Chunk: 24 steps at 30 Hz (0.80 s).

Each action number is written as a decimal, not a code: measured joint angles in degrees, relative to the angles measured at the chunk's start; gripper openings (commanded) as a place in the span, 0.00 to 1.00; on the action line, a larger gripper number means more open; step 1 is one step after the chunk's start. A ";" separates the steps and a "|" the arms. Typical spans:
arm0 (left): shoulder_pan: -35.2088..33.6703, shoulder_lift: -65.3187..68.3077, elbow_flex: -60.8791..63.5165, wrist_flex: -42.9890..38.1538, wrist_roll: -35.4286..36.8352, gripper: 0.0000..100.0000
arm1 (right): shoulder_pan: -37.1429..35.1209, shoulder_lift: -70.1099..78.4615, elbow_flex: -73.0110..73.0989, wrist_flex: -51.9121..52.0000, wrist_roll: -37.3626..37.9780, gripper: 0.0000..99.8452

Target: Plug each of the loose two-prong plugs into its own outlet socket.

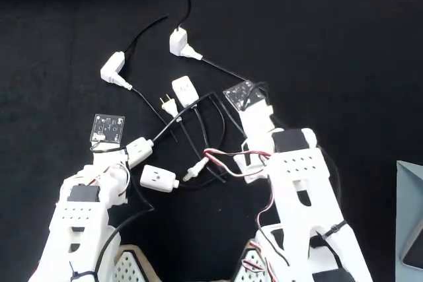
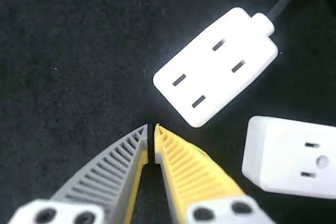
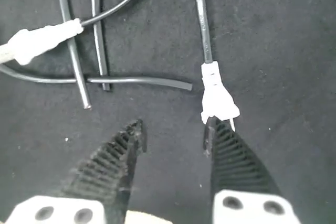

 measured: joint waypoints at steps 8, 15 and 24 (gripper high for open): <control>0.00 0.00 0.00 0.00 0.00 0.04 | 5.98 13.36 -2.64 -4.48 3.52 0.18; 0.00 0.00 0.00 0.00 0.00 0.04 | 12.48 24.88 -9.23 -4.75 6.86 0.18; 0.00 0.00 0.00 0.00 0.00 0.04 | 14.59 31.56 -14.42 -5.10 6.95 0.18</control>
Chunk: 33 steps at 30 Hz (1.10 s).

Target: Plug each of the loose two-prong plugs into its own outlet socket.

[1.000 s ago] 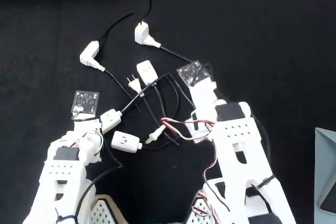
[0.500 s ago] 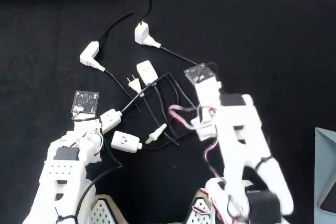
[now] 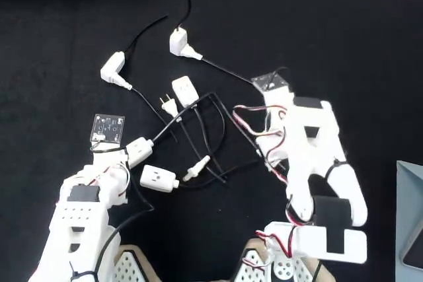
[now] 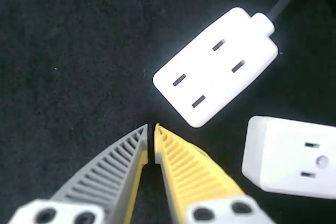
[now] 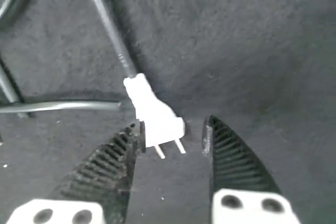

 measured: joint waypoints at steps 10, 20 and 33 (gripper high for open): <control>0.00 0.00 0.00 0.00 0.00 0.04 | 0.35 4.04 -1.05 0.00 0.00 0.18; 0.00 0.00 0.00 0.00 0.00 0.04 | -3.43 7.47 -1.85 2.11 -0.09 0.18; 0.00 0.00 0.00 0.00 0.00 0.04 | -5.10 7.56 -1.76 2.81 -2.37 0.01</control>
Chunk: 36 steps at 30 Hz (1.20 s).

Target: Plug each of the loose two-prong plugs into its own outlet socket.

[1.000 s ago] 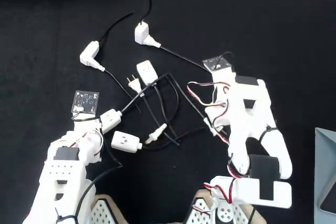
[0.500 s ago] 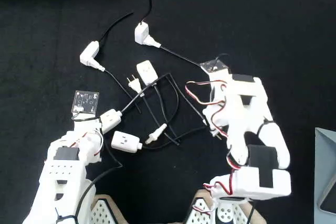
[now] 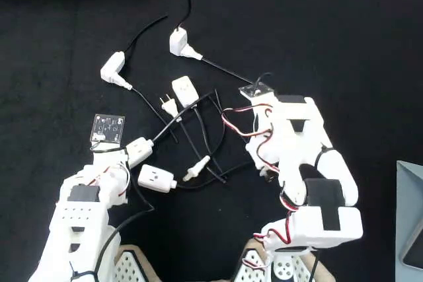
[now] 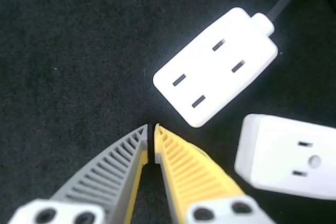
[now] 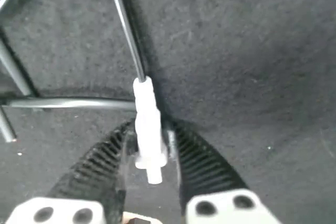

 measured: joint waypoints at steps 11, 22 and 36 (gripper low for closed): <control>0.00 0.00 0.00 0.00 0.00 0.04 | 0.00 -4.22 0.00 3.43 0.00 0.01; 0.00 0.00 0.00 0.00 0.00 0.04 | -1.58 -32.70 2.11 13.98 -0.18 0.01; 0.09 0.00 0.00 0.00 0.00 0.04 | -2.99 -57.05 12.22 14.07 -0.26 0.01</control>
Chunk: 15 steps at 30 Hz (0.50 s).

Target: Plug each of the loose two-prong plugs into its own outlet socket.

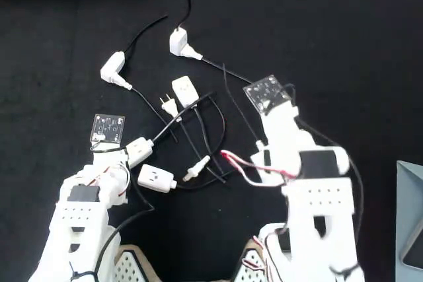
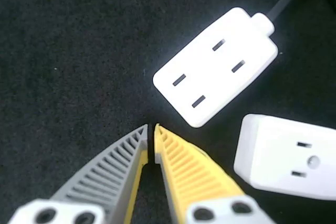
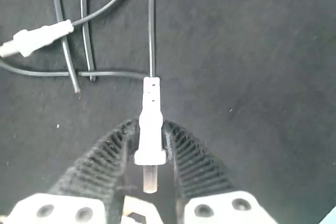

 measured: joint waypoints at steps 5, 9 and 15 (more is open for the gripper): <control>0.00 0.00 0.00 0.00 0.00 0.04 | -0.09 -9.05 0.44 0.00 0.00 0.01; 0.00 0.00 0.00 0.00 0.00 0.04 | -0.18 -14.59 0.44 0.00 0.00 0.01; 0.26 0.00 0.00 0.00 0.00 0.04 | -0.09 -18.55 0.44 0.44 -1.14 0.01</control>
